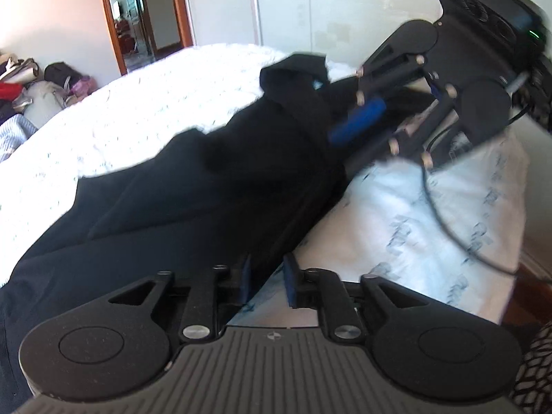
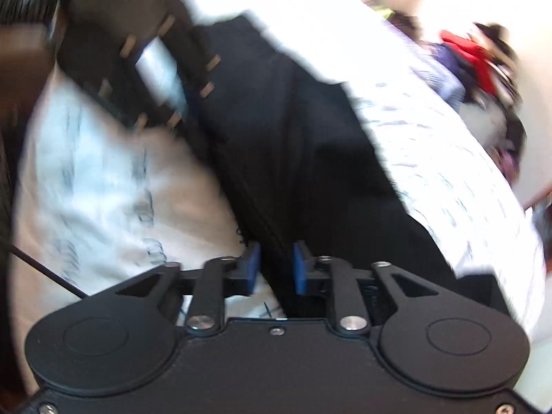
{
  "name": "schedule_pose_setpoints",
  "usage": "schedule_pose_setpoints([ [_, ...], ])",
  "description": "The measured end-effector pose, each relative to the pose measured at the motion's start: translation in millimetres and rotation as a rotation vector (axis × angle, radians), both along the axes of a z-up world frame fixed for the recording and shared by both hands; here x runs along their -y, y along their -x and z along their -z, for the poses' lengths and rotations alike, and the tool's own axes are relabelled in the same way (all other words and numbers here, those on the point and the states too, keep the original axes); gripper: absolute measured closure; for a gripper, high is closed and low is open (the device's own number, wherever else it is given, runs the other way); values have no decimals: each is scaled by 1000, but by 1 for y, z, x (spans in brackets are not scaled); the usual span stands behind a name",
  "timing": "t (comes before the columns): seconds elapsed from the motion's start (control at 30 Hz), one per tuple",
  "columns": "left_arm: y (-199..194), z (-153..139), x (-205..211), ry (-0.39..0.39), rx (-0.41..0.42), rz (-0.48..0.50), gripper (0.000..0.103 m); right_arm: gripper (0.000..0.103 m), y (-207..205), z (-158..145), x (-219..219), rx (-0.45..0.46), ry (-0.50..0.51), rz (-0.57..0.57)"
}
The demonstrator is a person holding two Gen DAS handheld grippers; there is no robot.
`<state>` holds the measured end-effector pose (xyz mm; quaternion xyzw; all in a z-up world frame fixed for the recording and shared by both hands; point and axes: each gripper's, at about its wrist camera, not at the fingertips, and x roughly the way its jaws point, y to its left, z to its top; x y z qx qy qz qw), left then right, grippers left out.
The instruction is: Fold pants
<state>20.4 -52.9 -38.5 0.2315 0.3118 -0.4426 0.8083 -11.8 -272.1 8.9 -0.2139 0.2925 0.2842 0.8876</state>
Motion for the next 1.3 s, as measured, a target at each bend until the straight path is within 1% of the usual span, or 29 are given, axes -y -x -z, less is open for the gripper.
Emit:
schedule_pose_setpoints([
  [0.03, 3, -3, 2, 10, 7, 14, 71, 52, 0, -4, 16, 28, -66, 92],
  [0.07, 5, -7, 5, 23, 17, 27, 66, 46, 0, -8, 37, 58, -157, 234],
  [0.1, 7, -10, 9, 38, 26, 39, 64, 41, -6, -9, 59, 62, -263, 385],
  [0.13, 7, -12, 14, 59, 35, 51, 59, 40, -15, -6, 83, 35, -387, 540],
  [0.17, 6, -14, 19, 76, 39, 58, 56, 39, -21, -2, 103, -2, -505, 659],
  [0.2, 6, -14, 25, 95, 41, 63, 55, 39, -27, 6, 128, -41, -678, 789],
  [0.23, 3, -14, 33, 109, 42, 61, 54, 39, -29, 16, 146, -70, -845, 870],
  [0.27, 0, -13, 38, 119, 43, 50, 53, 38, -29, 27, 159, -101, -1001, 925],
  [0.33, -8, -10, 53, 127, 27, 1, 53, 37, -27, 60, 177, -197, -1371, 1028],
  [0.37, -13, -8, 57, 121, 14, -21, 53, 37, -26, 72, 180, -228, -1489, 1050],
  [0.4, -18, -6, 63, 115, -5, -44, 53, 37, -29, 83, 170, -245, -1584, 1083],
  [0.43, -22, -4, 67, 109, -22, -63, 53, 37, -27, 86, 165, -238, -1614, 1125],
  [0.5, -26, -1, 72, 92, -42, -87, 53, 37, -34, 88, 158, -219, -1634, 1187],
  [0.57, -28, 0, 73, 81, -53, -99, 52, 37, -36, 87, 157, -190, -1676, 1232],
  [0.7, -34, 4, 72, 75, -68, -116, 46, 38, -38, 82, 155, -161, -1677, 1337],
  [0.73, -35, 4, 72, 75, -70, -121, 43, 44, -32, 79, 155, -145, -1663, 1369],
  [0.77, -35, 5, 73, 73, -68, -125, 41, 48, -33, 75, 152, -125, -1627, 1400],
  [0.8, -35, 6, 74, 73, -66, -130, 40, 58, -33, 69, 150, -99, -1576, 1419],
  [0.83, -35, 5, 73, 73, -65, -133, 40, 73, -38, 66, 148, -53, -1522, 1440],
  [0.9, -36, 5, 75, 75, -62, -137, 38, 90, -36, 60, 147, 5, -1461, 1417],
  [0.93, -36, 5, 76, 75, -61, -137, 38, 95, -33, 58, 148, 30, -1418, 1405],
  [1.07, -36, 3, 80, 73, -47, -130, 37, 96, -29, 46, 164, 79, -1298, 1391],
  [1.1, -37, 2, 81, 75, -45, -129, 36, 96, -30, 39, 170, 83, -1262, 1375],
  [1.13, -38, 1, 82, 79, -46, -130, 35, 96, -41, 35, 182, 79, -1223, 1353],
  [1.2, -42, 1, 85, 88, -55, -136, 34, 96, -48, 14, 199, 85, -1178, 1323],
  [1.3, -48, 1, 90, 110, -101, -141, 30, 96, -48, -33, 217, 174, -1150, 1240],
])
